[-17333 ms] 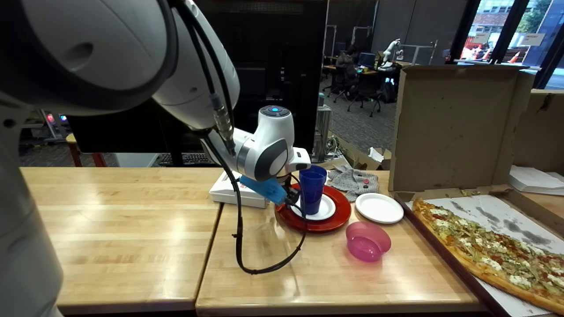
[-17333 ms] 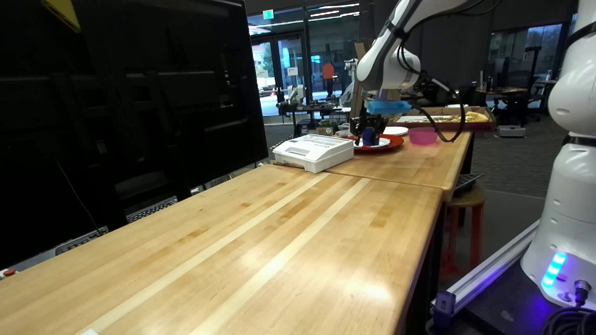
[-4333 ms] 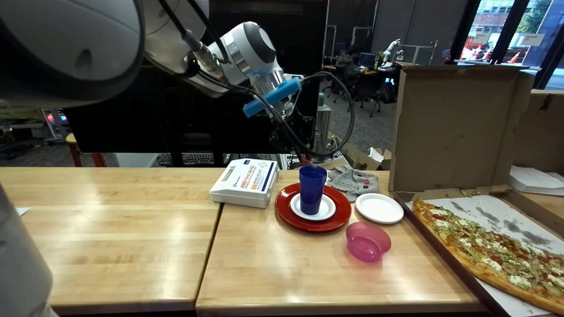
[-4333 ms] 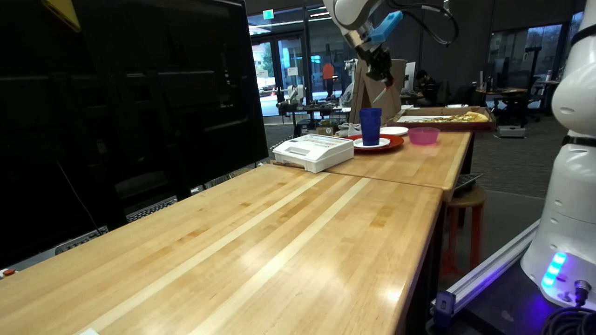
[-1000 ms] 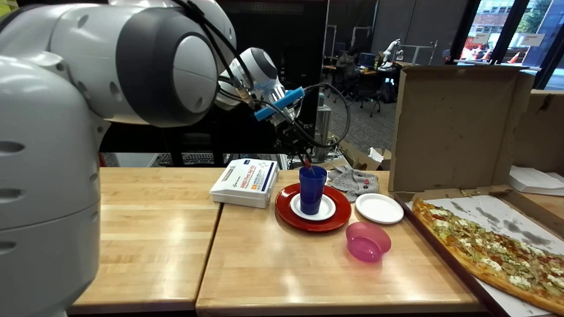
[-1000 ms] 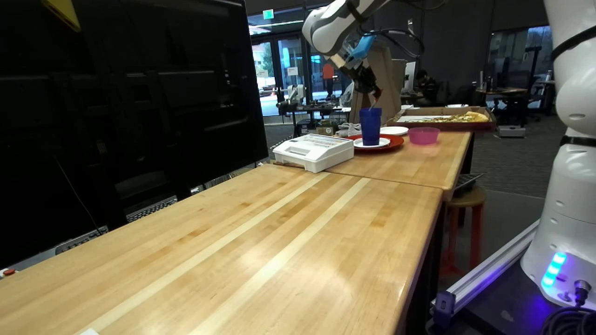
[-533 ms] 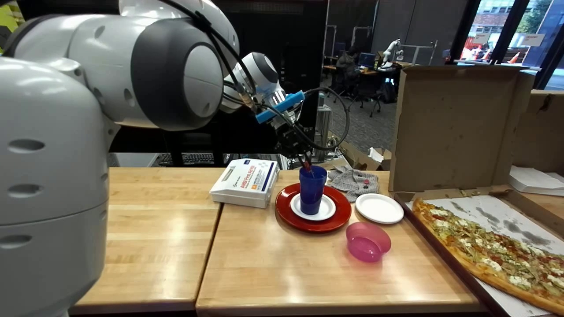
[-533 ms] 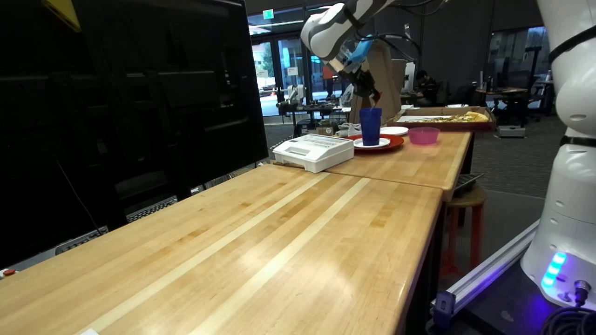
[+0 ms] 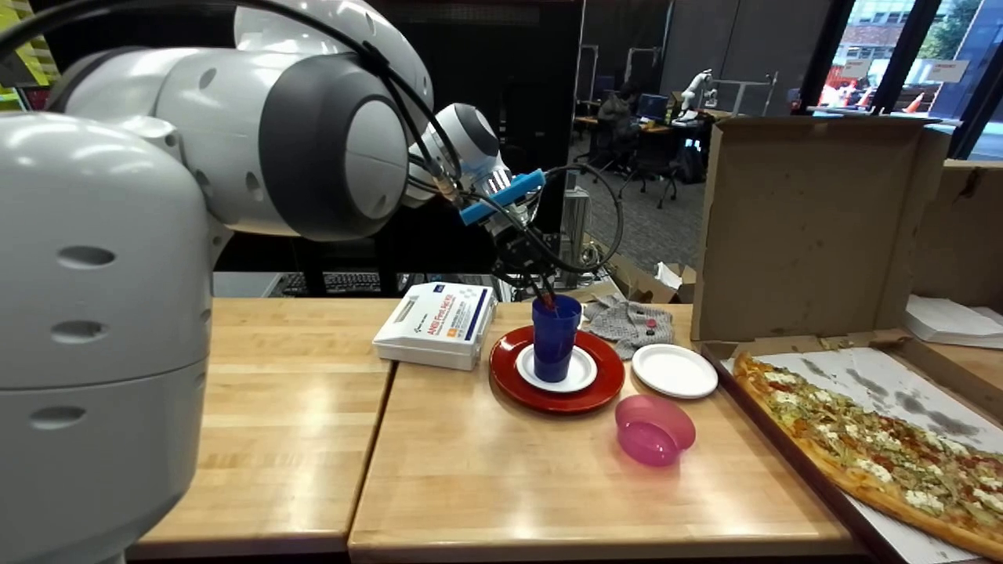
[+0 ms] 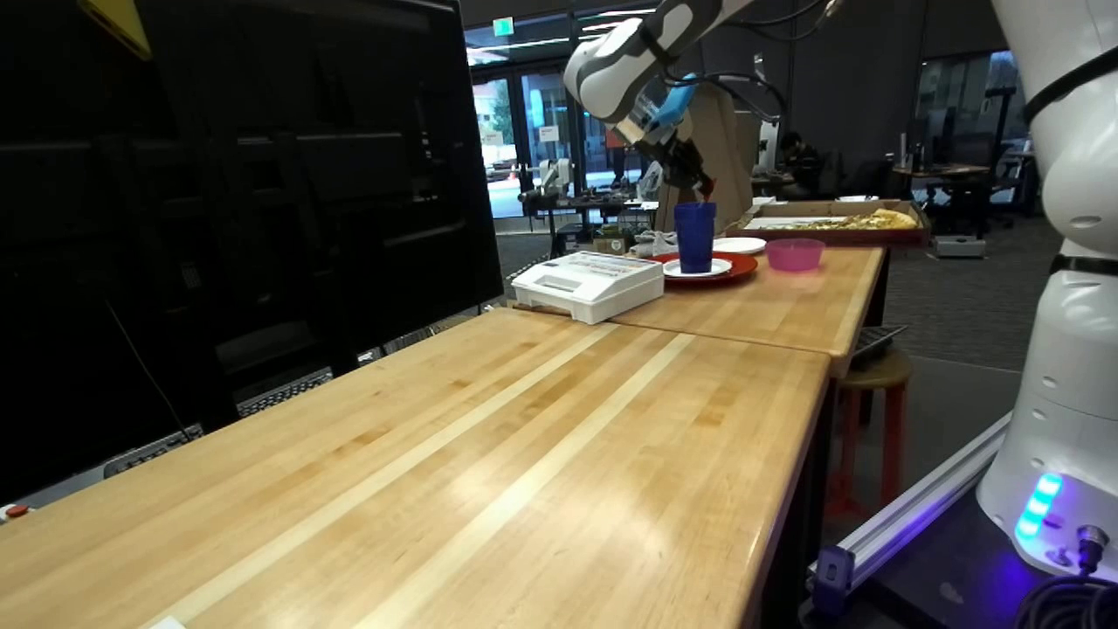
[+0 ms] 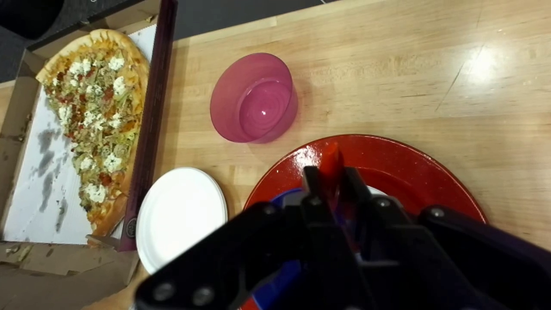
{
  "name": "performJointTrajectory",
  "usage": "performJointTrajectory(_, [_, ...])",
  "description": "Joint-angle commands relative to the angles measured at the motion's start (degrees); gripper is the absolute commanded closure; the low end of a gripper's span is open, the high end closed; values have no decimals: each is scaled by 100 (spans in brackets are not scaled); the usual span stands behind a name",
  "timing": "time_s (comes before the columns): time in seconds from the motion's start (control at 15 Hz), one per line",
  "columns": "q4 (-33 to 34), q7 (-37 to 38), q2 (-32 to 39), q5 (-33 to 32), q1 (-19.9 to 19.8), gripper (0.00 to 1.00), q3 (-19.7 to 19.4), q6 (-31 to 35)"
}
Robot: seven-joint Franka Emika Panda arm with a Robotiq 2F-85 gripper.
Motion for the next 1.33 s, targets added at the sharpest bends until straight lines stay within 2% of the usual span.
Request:
performJointTrajectory(0.0, [211, -169, 113, -134, 109, 60, -95, -195])
performJointTrajectory(0.07, [226, -171, 126, -131, 109, 59, -99, -206])
performJointTrajectory(0.2, [244, -184, 136, -126, 106, 49, -104, -215])
performJointTrajectory(0.6, [293, -238, 132, -138, 103, 6, -115, -252])
performJointTrajectory(0.67, [299, -240, 126, -135, 103, 2, -114, -255])
performJointTrajectory(1.0, [95, -164, -156, 17, 23, 0, -81, 29])
performJointTrajectory(1.27, [-445, 51, -733, 59, -16, 0, -52, 542])
